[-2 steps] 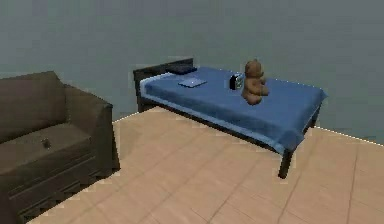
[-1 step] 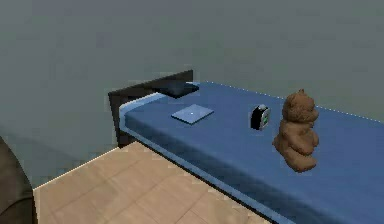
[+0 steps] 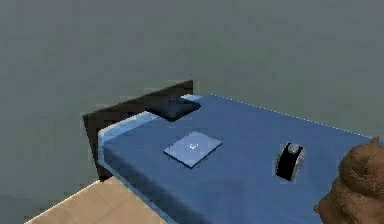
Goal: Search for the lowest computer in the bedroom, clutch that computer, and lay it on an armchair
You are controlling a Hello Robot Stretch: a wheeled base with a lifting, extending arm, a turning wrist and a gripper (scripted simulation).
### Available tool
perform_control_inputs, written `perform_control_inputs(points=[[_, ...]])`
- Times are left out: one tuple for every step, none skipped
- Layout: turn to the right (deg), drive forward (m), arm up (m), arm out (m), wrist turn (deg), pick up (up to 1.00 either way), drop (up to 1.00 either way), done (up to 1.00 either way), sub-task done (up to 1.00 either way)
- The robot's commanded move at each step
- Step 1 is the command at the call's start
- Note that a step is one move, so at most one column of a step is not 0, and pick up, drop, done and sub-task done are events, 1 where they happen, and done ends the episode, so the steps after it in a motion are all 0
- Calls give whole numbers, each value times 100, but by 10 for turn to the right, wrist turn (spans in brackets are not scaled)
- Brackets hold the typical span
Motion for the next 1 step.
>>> perform_control_inputs(points=[[-450,0,0,0,0,0,0,0,0]])
